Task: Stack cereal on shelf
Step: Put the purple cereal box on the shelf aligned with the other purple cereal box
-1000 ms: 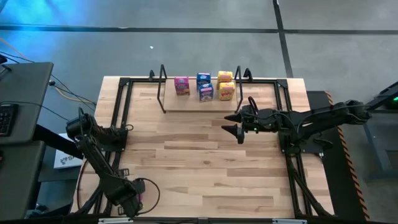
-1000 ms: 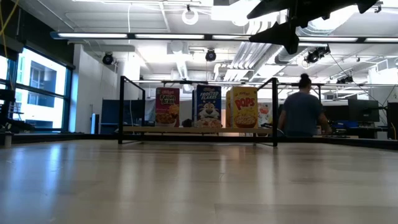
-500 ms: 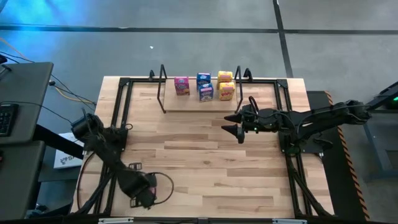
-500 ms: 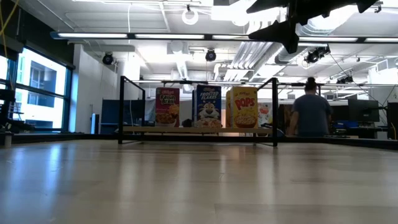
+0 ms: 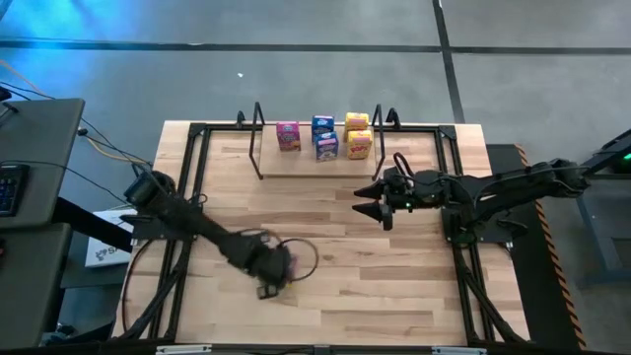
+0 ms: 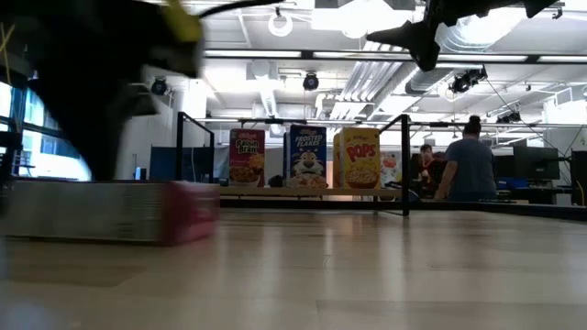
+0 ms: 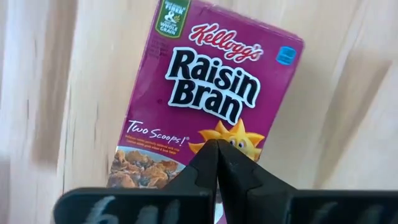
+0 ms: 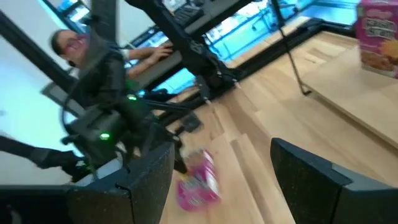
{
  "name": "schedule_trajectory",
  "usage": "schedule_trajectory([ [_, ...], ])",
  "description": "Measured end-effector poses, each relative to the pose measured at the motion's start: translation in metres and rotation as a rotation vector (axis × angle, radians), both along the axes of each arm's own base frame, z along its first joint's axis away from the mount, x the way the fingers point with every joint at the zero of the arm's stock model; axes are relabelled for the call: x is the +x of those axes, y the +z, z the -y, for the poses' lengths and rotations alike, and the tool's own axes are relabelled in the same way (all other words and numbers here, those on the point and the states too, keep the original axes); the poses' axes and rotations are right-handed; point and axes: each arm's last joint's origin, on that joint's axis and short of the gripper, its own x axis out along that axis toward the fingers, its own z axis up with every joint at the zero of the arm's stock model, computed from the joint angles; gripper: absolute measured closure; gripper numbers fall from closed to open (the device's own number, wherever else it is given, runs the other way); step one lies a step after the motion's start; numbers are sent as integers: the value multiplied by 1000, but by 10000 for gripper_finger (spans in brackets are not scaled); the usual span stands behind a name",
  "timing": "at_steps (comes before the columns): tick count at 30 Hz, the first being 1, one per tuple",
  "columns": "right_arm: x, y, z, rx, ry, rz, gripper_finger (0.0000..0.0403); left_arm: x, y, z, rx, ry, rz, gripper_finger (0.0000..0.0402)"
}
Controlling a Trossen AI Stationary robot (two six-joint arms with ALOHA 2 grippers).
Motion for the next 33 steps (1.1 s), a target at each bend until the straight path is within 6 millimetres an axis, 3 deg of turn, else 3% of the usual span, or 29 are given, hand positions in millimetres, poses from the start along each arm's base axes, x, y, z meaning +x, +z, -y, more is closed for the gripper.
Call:
schedule_trajectory([
  [4,1,4,-1,9,28,37,139,25,14,-19,-15,1,72,401],
  [8,2,5,-2,35,60,60,139,29,46,-33,-28,-31,162,401],
  [12,7,-2,-15,72,121,26,139,6,72,-42,-12,-24,253,401],
  [16,18,-16,-40,-27,197,-76,154,-30,85,-50,-47,55,352,401],
  [21,50,-30,-72,-165,239,-194,231,-68,76,-61,-138,177,407,401],
  [27,92,-52,-95,-233,263,-490,381,-89,44,-70,-172,181,383,401],
  [33,129,-88,-102,-221,251,-682,381,-92,16,-73,-223,75,376,401],
])
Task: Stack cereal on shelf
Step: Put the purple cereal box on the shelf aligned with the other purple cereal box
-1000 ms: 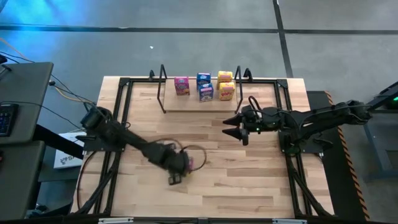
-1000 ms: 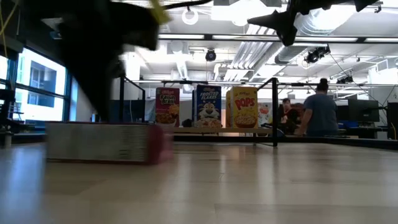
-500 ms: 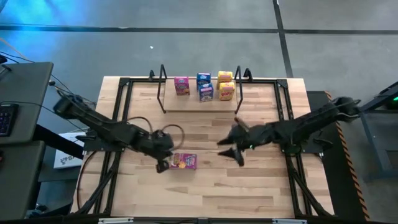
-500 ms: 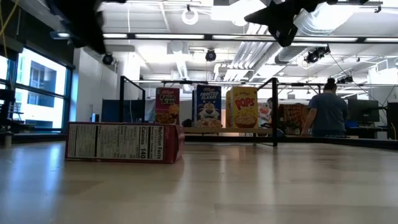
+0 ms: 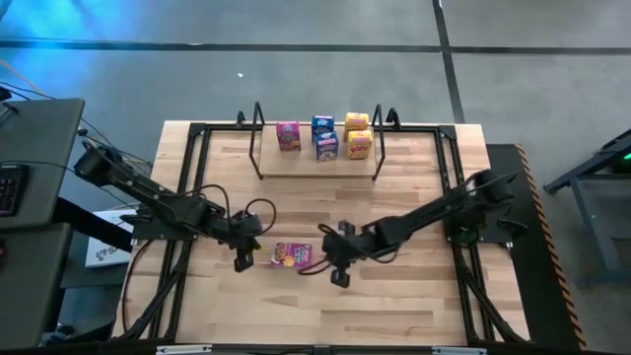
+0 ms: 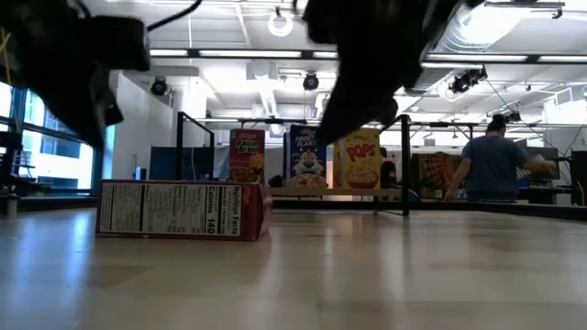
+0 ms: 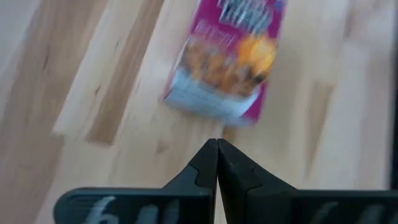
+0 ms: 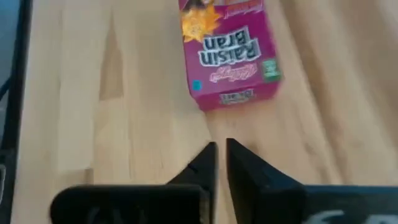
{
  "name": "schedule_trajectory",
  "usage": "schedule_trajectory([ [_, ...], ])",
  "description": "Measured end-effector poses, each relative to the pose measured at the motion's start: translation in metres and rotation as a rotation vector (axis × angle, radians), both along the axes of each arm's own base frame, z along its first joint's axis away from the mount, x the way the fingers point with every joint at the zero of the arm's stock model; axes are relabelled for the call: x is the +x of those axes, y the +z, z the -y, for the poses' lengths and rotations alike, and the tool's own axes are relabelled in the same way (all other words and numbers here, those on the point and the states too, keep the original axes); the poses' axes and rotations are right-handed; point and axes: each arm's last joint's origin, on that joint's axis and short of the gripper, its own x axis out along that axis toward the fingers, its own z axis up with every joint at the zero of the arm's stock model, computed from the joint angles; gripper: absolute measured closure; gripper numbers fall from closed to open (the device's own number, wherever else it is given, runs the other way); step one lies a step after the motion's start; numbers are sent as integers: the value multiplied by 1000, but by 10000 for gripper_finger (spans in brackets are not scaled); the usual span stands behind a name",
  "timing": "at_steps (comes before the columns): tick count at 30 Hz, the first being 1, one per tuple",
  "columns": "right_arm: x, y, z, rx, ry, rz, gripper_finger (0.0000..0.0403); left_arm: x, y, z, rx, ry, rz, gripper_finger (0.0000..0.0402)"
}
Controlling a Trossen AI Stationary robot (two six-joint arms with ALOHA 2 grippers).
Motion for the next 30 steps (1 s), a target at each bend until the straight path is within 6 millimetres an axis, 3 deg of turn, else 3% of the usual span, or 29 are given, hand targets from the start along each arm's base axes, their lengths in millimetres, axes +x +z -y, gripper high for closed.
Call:
schedule_trajectory([
  [6,24,-28,0,46,-60,-68,397,-1,-21,-4,44,-62,-19,401],
  [12,41,-40,2,61,-66,-76,402,-1,-41,-5,-7,-119,29,401],
  [30,43,-47,8,36,-42,-65,403,33,-77,7,-65,-92,42,402],
])
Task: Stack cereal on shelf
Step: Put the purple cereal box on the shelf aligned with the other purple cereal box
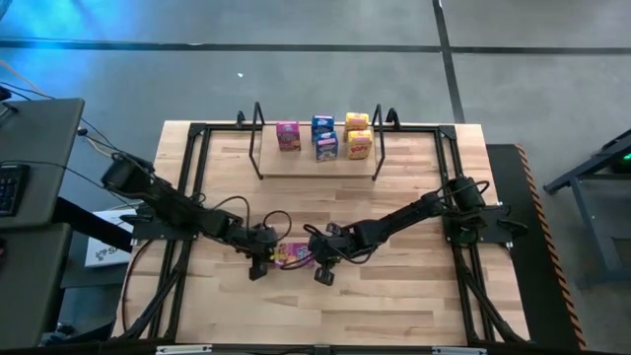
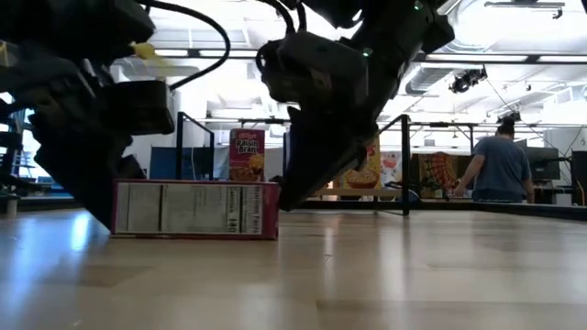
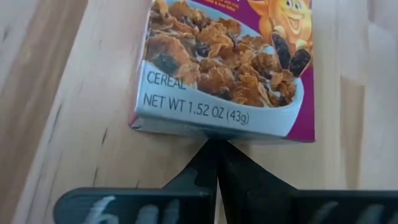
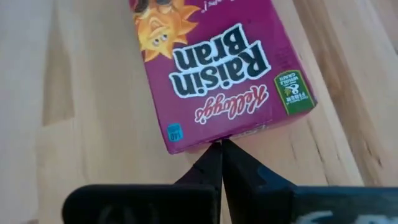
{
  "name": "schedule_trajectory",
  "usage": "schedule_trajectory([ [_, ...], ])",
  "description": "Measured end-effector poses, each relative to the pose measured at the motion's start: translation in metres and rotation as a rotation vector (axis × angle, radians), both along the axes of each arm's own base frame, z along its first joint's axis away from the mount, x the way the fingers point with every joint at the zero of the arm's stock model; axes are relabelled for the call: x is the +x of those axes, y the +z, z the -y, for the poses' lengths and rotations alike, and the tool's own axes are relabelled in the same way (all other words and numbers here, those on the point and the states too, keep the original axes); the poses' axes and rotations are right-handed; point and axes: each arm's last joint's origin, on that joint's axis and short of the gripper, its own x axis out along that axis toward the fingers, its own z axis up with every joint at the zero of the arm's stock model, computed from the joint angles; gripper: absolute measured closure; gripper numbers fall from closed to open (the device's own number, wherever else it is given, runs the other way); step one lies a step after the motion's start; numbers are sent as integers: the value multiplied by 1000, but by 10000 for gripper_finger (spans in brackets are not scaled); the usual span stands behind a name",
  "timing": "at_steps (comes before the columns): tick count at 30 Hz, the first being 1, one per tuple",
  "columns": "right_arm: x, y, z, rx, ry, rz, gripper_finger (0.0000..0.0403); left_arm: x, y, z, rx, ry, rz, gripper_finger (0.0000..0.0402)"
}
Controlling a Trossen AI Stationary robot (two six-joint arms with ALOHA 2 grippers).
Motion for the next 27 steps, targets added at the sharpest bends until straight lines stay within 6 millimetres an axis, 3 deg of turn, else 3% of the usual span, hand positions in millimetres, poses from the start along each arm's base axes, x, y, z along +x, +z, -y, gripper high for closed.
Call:
schedule_trajectory([
  [10,-4,21,0,-36,50,49,403,4,-2,1,-24,38,13,402],
  [19,-2,27,0,-35,86,89,403,5,-2,1,-22,58,12,401],
  [27,-7,56,2,-36,92,173,403,6,-2,1,-14,75,19,402],
])
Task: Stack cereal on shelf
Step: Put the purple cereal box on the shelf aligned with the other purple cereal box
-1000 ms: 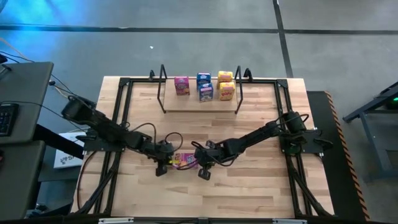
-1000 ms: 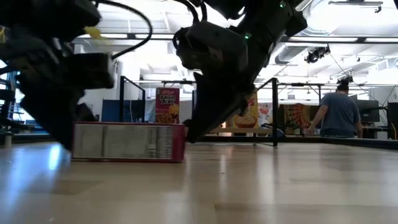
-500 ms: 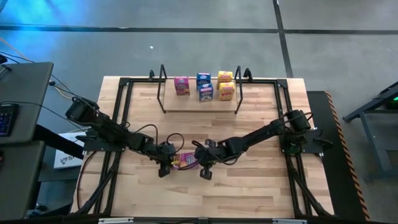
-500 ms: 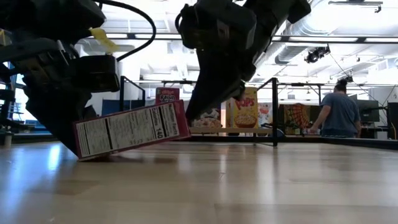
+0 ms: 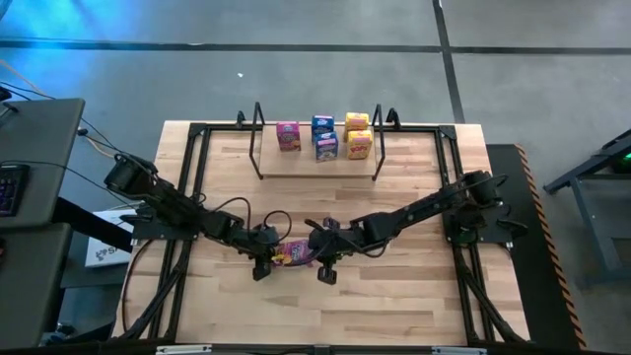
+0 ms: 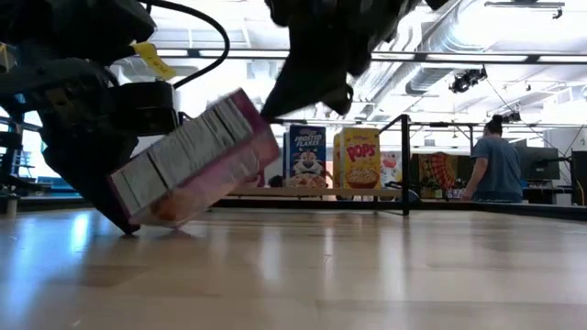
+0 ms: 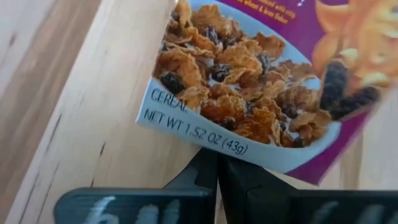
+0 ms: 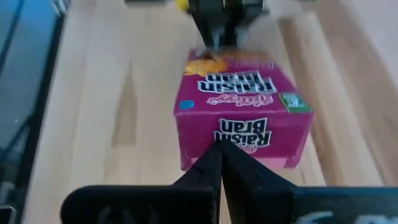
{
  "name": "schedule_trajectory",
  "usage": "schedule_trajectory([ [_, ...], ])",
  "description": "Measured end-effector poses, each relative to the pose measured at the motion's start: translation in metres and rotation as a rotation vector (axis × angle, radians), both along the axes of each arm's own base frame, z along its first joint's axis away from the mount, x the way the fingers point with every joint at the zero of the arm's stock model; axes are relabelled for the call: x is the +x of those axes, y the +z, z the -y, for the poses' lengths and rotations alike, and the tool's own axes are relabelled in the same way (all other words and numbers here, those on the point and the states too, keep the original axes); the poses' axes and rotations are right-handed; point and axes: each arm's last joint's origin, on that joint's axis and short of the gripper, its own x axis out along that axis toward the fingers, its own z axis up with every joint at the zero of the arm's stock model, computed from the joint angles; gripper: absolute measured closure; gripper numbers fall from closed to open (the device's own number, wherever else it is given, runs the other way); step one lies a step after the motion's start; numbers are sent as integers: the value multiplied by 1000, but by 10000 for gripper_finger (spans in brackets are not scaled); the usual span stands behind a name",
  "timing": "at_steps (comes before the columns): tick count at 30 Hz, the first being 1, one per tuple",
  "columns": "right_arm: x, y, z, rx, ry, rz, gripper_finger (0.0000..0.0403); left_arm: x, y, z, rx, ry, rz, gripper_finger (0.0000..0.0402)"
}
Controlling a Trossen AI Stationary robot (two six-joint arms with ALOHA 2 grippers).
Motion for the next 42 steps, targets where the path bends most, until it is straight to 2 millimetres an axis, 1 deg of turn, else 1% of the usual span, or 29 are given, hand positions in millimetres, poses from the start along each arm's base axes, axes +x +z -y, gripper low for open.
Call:
schedule_trajectory([
  [3,-1,9,1,-9,4,31,403,2,1,-1,-5,30,-3,402],
  [6,-1,10,1,-10,1,41,403,8,2,-1,-14,51,-10,402],
  [13,3,20,-2,19,11,125,403,28,-2,-1,17,29,-38,402],
  [19,5,20,1,-7,-17,150,403,46,3,5,46,-16,-6,402],
  [24,5,19,1,-12,-10,145,403,53,9,6,56,-38,21,401],
  [31,5,20,4,-23,-8,148,403,47,7,6,32,-63,-48,401],
  [35,1,28,7,-48,11,152,403,35,15,3,37,-85,-137,401],
  [37,-3,36,10,-69,21,155,403,27,25,0,59,-87,-156,401],
  [39,-11,45,13,-91,22,135,403,19,40,-4,89,-66,-145,401],
  [42,-27,62,19,-111,9,99,403,4,61,-9,112,-25,-112,401],
])
